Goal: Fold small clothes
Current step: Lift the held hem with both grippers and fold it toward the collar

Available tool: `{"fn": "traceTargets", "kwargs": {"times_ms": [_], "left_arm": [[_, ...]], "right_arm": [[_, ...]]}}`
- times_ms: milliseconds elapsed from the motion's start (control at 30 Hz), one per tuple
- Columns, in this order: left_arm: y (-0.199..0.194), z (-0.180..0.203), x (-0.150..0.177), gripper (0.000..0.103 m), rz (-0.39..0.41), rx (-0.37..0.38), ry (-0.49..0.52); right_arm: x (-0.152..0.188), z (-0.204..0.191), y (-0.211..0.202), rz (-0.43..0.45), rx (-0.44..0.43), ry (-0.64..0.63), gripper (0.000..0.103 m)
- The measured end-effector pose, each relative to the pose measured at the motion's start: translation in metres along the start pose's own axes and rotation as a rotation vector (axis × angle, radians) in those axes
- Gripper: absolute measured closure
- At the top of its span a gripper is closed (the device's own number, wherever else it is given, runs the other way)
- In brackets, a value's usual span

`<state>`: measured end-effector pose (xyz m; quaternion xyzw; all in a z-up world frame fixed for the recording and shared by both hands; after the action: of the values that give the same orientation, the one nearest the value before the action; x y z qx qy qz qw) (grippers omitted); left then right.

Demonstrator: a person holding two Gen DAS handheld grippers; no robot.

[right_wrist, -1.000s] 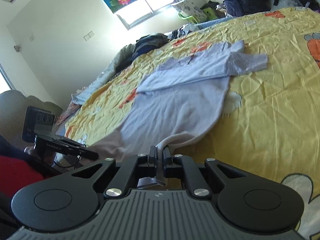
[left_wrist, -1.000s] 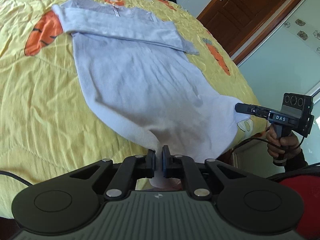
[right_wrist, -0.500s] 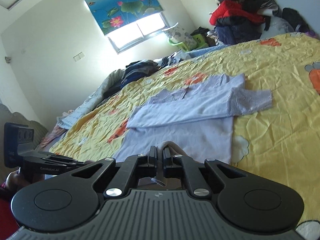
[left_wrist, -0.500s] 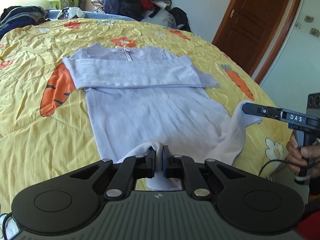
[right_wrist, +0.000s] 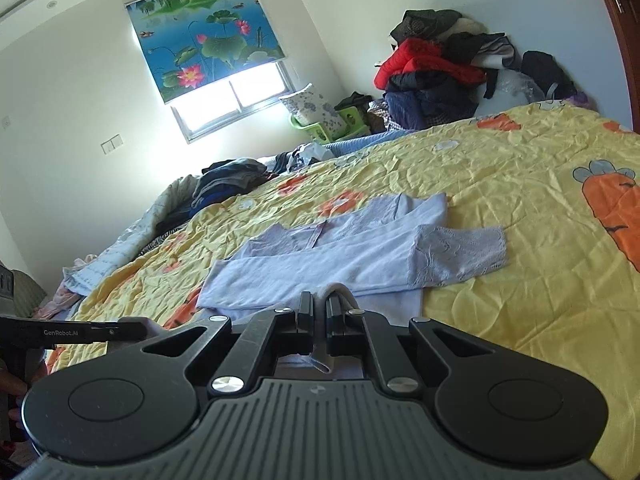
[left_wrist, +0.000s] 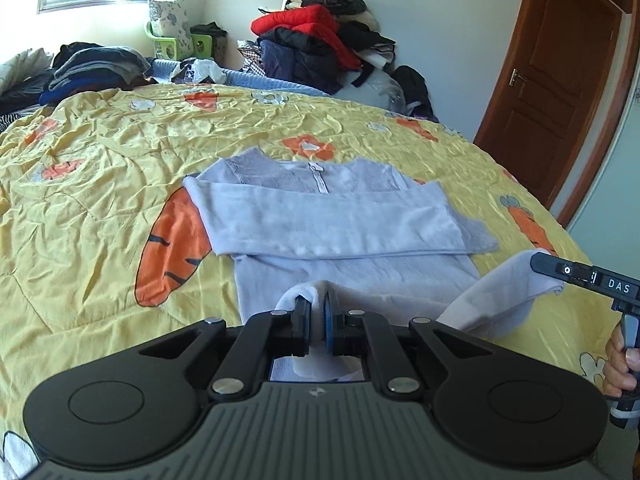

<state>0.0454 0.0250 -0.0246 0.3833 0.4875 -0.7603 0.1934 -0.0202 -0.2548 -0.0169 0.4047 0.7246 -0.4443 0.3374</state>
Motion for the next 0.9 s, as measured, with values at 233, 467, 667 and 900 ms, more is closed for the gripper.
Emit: {"fn": "traceTargets", "kwargs": {"times_ms": [233, 467, 667, 900], "left_arm": [[0.019, -0.007, -0.007, 0.096, -0.001, -0.038, -0.029], [0.029, -0.009, -0.013, 0.096, -0.006, -0.065, -0.014], [0.032, -0.009, -0.019, 0.096, 0.001, -0.075, -0.004], [0.039, -0.010, -0.032, 0.096, 0.018, -0.094, 0.007]], "right_arm": [[-0.006, 0.008, 0.018, 0.023, 0.060, -0.013, 0.093], [-0.007, 0.011, 0.032, 0.015, 0.074, -0.014, 0.093], [-0.010, 0.012, 0.037, 0.016, 0.074, -0.012, 0.093], [-0.019, 0.012, 0.045, 0.026, 0.072, -0.013, 0.093]]}}
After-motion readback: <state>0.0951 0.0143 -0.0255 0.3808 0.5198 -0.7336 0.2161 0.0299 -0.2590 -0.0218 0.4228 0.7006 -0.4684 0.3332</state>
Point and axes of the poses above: each gripper's, at about its wrist camera, not at the fingertips, and y roughly the way its jaws point, z to its right, x to its underside, the point moved 9 cm from there along y, roughly the way its jaws point, and after that the axes turned 2 degrees about x, right-handed, at the moved point
